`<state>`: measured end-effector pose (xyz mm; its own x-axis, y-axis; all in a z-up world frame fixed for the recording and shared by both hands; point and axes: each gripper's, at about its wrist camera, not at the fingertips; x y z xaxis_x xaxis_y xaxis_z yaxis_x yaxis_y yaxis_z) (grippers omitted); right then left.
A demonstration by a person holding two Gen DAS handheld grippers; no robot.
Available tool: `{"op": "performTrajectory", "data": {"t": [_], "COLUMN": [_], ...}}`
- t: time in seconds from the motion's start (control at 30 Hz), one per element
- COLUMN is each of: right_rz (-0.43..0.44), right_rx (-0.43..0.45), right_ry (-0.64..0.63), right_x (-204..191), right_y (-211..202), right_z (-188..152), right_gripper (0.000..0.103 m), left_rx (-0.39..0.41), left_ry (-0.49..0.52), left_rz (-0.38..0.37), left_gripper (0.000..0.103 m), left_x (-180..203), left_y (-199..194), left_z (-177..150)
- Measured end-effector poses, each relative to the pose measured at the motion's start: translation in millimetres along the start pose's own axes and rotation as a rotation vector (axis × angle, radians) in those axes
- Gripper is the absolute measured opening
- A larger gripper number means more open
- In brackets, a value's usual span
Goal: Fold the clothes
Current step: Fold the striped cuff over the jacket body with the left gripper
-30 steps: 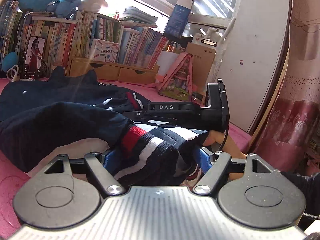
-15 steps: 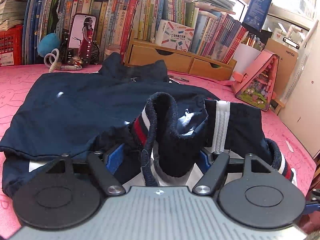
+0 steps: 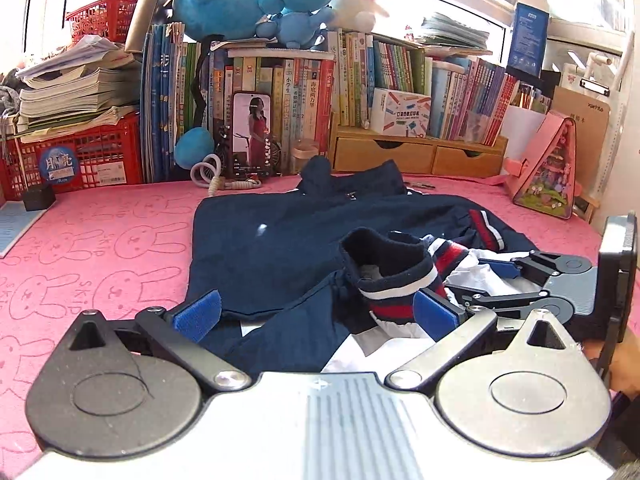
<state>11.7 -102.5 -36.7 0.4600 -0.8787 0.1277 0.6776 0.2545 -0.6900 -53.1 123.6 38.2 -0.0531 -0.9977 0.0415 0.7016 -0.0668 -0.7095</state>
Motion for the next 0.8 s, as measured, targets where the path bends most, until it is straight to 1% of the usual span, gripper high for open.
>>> {"op": "performTrajectory", "data": {"t": [0.03,0.1,0.17,0.2,0.23,0.27,0.3,0.37,0.4,0.47,0.53,0.57,0.6,0.63,0.7,0.73,0.77,0.8], "right_rz": [-0.004,0.022,0.065,0.082,0.098,0.109,0.113,0.074,0.05,-0.01,-0.056,-0.073,-0.089,-0.104,-0.114,-0.117,-0.114,-0.106], "right_rx": [0.015,0.042,0.075,0.093,0.11,0.128,0.143,0.163,0.167,0.163,0.15,0.145,0.141,0.138,0.135,0.134,0.135,0.138], "right_ry": [-0.021,-0.019,0.032,0.064,0.096,0.124,0.144,0.177,0.186,0.188,0.185,0.185,0.185,0.186,0.193,0.197,0.2,0.202], "right_x": [-2,4,17,25,33,41,49,61,65,70,74,75,76,76,79,80,81,83], "right_y": [-7,-23,-45,-55,-66,-75,-82,-94,-98,-100,-97,-95,-94,-92,-89,-87,-87,-87], "right_z": [-6,-18,-28,-33,-38,-43,-47,-50,-52,-52,-53,-53,-54,-54,-55,-55,-54,-54], "right_gripper": [0.061,0.062,0.065,0.069,0.072,0.073,0.075,0.08,0.082,0.082,0.083,0.083,0.083,0.083,0.083,0.083,0.083,0.083], "left_rx": [0.002,0.007,0.015,0.016,0.013,0.009,0.005,-0.009,-0.03,-0.126,-0.191,-0.223,-0.22,-0.168,-0.073,-0.028,0.008,0.03], "left_ry": [0.026,0.098,0.193,0.246,0.302,0.349,0.381,0.41,0.403,0.334,0.229,0.177,0.144,0.14,0.102,0.062,-0.001,-0.052], "left_rz": [0.021,0.036,0.034,0.038,0.049,0.057,0.06,0.04,0.012,-0.051,-0.111,-0.142,-0.147,-0.12,-0.068,-0.049,-0.036,-0.012], "left_gripper": [0.103,0.103,0.103,0.103,0.103,0.103,0.103,0.103,0.103,0.103,0.093,0.077,0.056,0.041,0.033,0.033,0.033,0.033], "left_x": [2,9,18,22,28,33,37,42,42,38,30,26,24,24,19,13,3,-7], "left_y": [4,14,25,32,40,48,55,70,77,93,102,106,105,95,75,66,58,51], "left_z": [-1,-2,0,1,2,4,7,15,20,31,36,39,41,40,44,47,52,56]}}
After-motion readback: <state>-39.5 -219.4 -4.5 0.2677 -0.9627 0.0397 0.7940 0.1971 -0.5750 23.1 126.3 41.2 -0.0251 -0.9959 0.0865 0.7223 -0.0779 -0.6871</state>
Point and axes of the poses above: each gripper's, at about its wrist camera, not at the fingertips, and y roughly the way its jaws point, x to its right, z to its top, and after that the axes turned 14 degrees about -x, right-handed
